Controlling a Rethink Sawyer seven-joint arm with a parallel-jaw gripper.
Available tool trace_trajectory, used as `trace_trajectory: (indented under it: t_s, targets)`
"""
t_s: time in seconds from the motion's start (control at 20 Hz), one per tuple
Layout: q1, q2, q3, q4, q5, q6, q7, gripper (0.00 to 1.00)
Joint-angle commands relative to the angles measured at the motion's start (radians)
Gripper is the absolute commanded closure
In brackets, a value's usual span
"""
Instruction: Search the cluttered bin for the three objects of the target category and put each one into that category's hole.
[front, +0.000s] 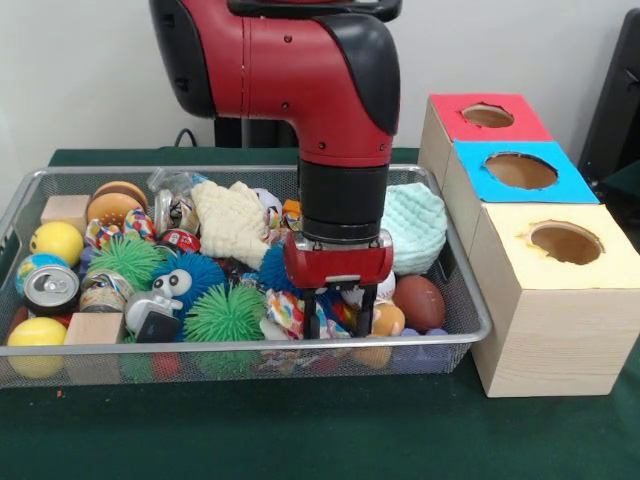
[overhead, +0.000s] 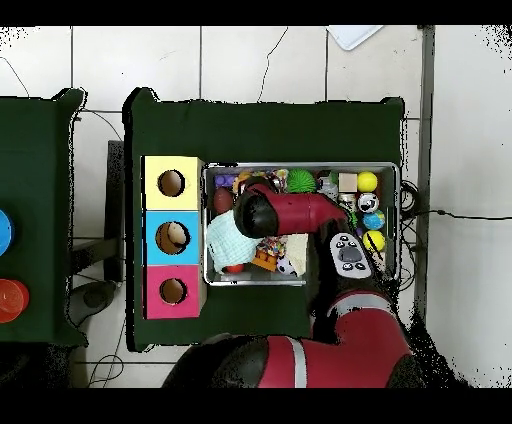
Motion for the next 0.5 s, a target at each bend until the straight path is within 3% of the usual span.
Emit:
trace_trajectory:
  t_s: [0.05, 0.5]
  targets:
    - [-0.007, -0.043, 0.158, 0.134, 0.066, 0.206, 0.062, 0.0]
    - [0.021, -0.092, 0.133, 0.147, 0.069, 0.181, 0.092, 0.0]
